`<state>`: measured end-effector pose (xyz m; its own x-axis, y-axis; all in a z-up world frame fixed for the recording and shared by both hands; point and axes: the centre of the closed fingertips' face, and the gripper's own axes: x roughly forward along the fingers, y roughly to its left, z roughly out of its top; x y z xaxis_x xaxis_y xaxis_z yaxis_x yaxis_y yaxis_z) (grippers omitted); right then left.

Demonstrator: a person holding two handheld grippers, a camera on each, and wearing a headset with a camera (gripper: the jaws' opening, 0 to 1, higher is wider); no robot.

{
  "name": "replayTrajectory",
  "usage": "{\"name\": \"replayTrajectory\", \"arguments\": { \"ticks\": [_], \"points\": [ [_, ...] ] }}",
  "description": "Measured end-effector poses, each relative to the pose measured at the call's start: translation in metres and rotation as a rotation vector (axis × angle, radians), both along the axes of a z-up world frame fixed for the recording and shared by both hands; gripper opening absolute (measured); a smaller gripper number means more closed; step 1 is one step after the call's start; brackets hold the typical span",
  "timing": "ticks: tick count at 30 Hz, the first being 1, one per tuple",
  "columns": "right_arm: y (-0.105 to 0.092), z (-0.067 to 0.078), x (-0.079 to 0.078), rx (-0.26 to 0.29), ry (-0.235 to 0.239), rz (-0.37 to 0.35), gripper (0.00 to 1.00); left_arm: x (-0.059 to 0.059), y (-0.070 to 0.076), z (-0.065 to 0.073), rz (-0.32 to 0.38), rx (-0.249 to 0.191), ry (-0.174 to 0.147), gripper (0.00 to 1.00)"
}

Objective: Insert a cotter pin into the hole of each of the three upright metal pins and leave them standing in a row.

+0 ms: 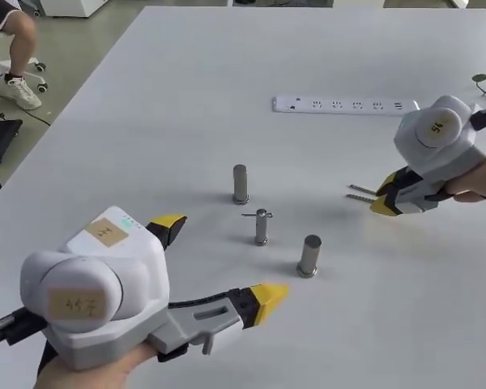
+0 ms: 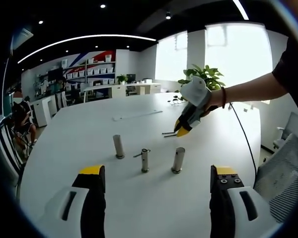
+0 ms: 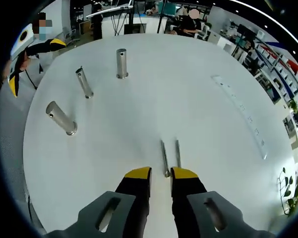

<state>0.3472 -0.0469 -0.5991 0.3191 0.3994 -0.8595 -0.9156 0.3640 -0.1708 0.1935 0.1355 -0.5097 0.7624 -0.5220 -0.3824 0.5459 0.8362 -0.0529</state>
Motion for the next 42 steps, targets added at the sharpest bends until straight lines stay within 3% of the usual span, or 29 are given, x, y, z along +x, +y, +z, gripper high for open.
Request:
{"name": "replayTrajectory", "arguments": {
  "ticks": [6,17,23,26,32,42],
  "points": [
    [-0.004,-0.007,0.010,-0.033,0.016,0.002,0.07,0.000,-0.002,-0.001,-0.011,0.010,-0.005,0.86],
    [0.000,-0.007,0.003,-0.044,0.109,-0.014,0.00,0.001,-0.002,-0.002,-0.019,0.014,-0.003,0.85],
    [0.000,-0.008,0.000,-0.076,0.127,-0.014,0.00,0.001,-0.002,-0.002,-0.020,0.012,-0.004,0.85],
    [-0.002,-0.008,0.000,-0.116,0.105,0.045,0.00,0.001,-0.001,-0.002,-0.020,0.014,-0.002,0.84],
    [-0.001,-0.008,-0.003,-0.136,0.076,0.076,0.00,0.001,0.001,-0.002,-0.013,0.014,0.002,0.83],
    [0.010,0.007,-0.009,-0.091,0.009,0.128,0.00,0.002,0.004,-0.003,-0.010,0.015,0.015,0.76]
  ]
}}
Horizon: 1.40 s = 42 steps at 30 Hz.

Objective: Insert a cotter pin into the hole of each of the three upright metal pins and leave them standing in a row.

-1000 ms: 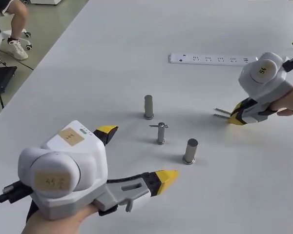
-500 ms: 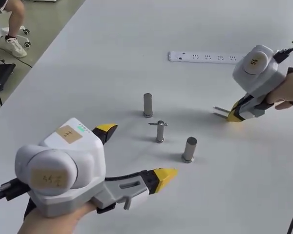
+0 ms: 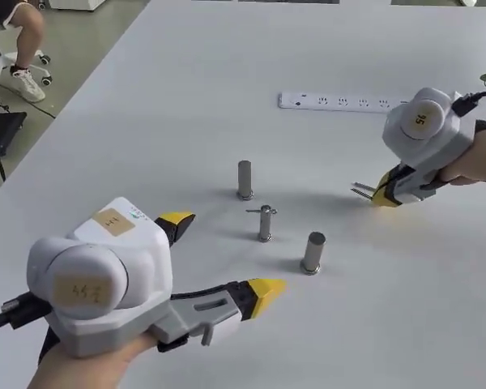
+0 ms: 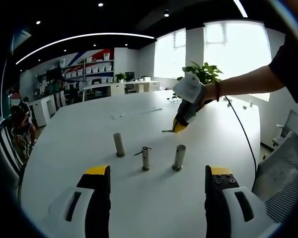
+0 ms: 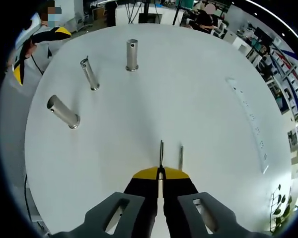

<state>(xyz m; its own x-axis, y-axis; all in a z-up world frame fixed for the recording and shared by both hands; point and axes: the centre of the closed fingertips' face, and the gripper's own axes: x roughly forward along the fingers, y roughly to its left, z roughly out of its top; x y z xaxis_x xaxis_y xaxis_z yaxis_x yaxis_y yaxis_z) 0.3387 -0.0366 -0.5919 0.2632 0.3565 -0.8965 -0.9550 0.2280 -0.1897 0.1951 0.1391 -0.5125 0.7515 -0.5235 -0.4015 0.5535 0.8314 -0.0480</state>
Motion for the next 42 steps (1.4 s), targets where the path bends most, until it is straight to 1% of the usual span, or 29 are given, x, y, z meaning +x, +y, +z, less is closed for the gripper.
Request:
{"name": "replayTrajectory", "arguments": {
  "ticks": [3,4,7,9,10,16,20,22,23,24,28,29,30,31,33,36,39,41,42],
  "points": [
    [0.005,0.008,-0.003,0.014,-0.026,0.023,0.00,0.001,0.001,0.002,0.002,-0.003,-0.001,0.74],
    [0.008,0.013,-0.006,0.024,-0.038,0.040,0.00,0.001,0.001,0.003,0.000,-0.005,-0.001,0.73],
    [0.016,0.024,-0.011,0.051,-0.070,0.076,0.00,0.001,0.000,0.004,-0.010,-0.005,-0.001,0.67],
    [0.021,0.031,-0.017,0.064,-0.096,0.105,0.00,0.002,-0.001,0.003,-0.017,0.000,0.006,0.64],
    [0.025,0.036,-0.020,0.070,-0.118,0.131,0.00,0.002,-0.002,0.003,-0.018,-0.001,0.011,0.63],
    [0.039,0.053,-0.037,0.089,-0.168,0.201,0.00,0.006,-0.005,0.006,-0.018,-0.007,0.019,0.60],
    [0.049,0.064,-0.050,0.108,-0.192,0.251,0.00,0.007,-0.008,0.007,-0.031,-0.012,0.031,0.55],
    [0.053,0.067,-0.054,0.111,-0.202,0.270,0.00,0.009,-0.010,0.009,-0.040,-0.018,0.037,0.52],
    [0.054,0.066,-0.051,0.113,-0.207,0.285,0.00,0.009,-0.012,0.010,-0.043,-0.022,0.041,0.51],
    [0.055,0.066,-0.053,0.112,-0.209,0.296,0.00,0.010,-0.013,0.010,-0.047,-0.027,0.047,0.50],
    [0.066,0.073,-0.067,0.117,-0.227,0.345,0.00,0.013,-0.018,0.011,-0.052,-0.060,0.077,0.45],
    [0.067,0.072,-0.065,0.122,-0.229,0.356,0.00,0.014,-0.020,0.012,-0.052,-0.071,0.085,0.43],
    [0.068,0.073,-0.067,0.124,-0.231,0.367,0.00,0.014,-0.021,0.012,-0.056,-0.076,0.089,0.42],
    [0.072,0.076,-0.071,0.126,-0.242,0.380,0.00,0.014,-0.023,0.013,-0.059,-0.091,0.099,0.41],
    [0.075,0.078,-0.076,0.125,-0.247,0.400,0.00,0.015,-0.026,0.013,-0.058,-0.110,0.113,0.39],
    [0.081,0.081,-0.084,0.133,-0.259,0.428,0.00,0.017,-0.031,0.013,-0.060,-0.145,0.143,0.36],
    [0.086,0.083,-0.092,0.136,-0.269,0.456,0.00,0.017,-0.036,0.011,-0.063,-0.162,0.167,0.34],
    [0.089,0.084,-0.096,0.135,-0.276,0.470,0.00,0.017,-0.038,0.010,-0.068,-0.171,0.187,0.30],
    [0.091,0.085,-0.098,0.137,-0.282,0.478,0.00,0.017,-0.040,0.009,-0.069,-0.185,0.198,0.29]
  ]
}}
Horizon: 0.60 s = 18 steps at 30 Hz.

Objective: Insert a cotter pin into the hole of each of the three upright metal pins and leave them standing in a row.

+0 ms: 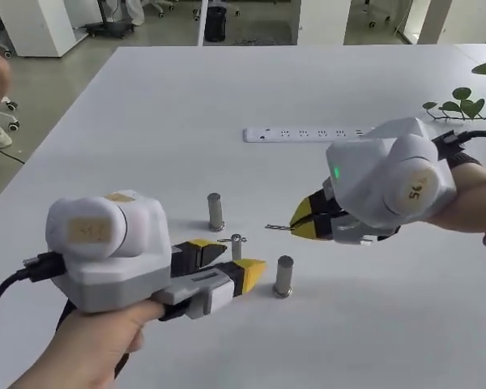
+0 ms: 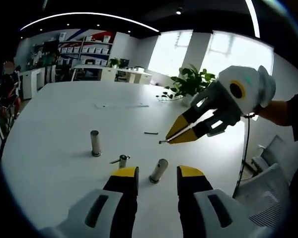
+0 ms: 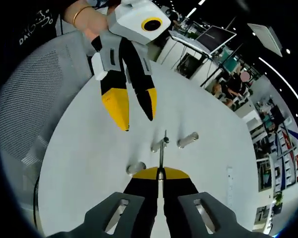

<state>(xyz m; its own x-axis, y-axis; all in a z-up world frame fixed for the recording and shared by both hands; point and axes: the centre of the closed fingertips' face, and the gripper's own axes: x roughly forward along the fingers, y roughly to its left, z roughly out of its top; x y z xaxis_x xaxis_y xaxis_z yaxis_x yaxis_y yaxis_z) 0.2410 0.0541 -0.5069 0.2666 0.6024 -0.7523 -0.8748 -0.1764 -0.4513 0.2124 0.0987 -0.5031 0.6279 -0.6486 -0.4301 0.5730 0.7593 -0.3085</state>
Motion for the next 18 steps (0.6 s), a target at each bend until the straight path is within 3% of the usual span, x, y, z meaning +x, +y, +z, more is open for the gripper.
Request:
{"name": "replayTrajectory", "arguments": {
  "ticks": [7,11,18],
  "points": [
    [0.010,0.003,-0.014,0.000,-0.023,0.055,0.00,0.003,-0.006,0.003,0.030,-0.116,0.070,0.21],
    [0.015,0.002,-0.022,-0.011,-0.034,0.088,0.00,0.003,-0.009,0.005,0.041,-0.160,0.098,0.19],
    [0.020,0.004,-0.028,-0.010,-0.044,0.112,0.00,-0.001,-0.013,0.008,0.043,-0.197,0.115,0.11]
  ]
}}
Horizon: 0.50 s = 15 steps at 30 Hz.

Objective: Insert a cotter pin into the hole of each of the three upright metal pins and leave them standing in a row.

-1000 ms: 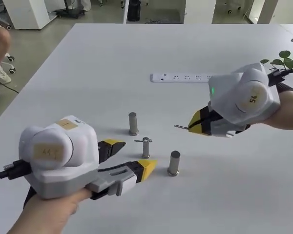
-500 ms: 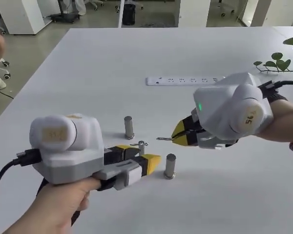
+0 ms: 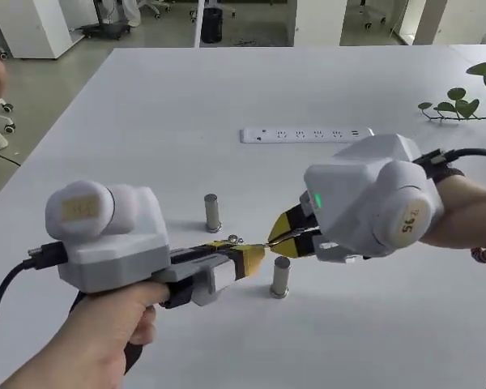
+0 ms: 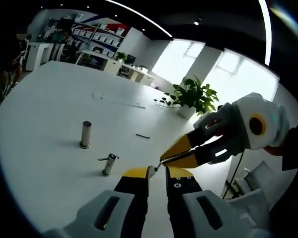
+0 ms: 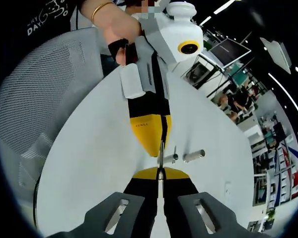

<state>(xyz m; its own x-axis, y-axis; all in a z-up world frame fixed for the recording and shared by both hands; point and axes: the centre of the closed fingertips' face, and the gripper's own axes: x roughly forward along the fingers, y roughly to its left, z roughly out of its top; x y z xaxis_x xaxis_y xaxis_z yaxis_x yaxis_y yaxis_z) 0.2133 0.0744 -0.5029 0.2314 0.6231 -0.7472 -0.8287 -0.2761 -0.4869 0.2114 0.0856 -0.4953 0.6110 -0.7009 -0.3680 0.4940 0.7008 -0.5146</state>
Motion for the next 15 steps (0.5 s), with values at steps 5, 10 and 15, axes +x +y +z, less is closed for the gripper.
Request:
{"name": "replayTrajectory", "arguments": {
  "ticks": [5,10,15],
  "points": [
    [0.0019,0.0010,-0.0019,0.001,-0.001,0.006,0.00,-0.0006,-0.0004,0.0010,0.011,-0.025,0.009,0.08],
    [0.0029,0.0010,-0.0040,-0.002,-0.007,0.014,0.00,-0.0010,-0.0003,0.0012,0.014,-0.034,0.014,0.03],
    [0.0040,0.0003,-0.0059,-0.004,-0.004,0.017,0.00,-0.0020,-0.0018,0.0010,0.012,-0.049,0.024,0.02]
  ]
}}
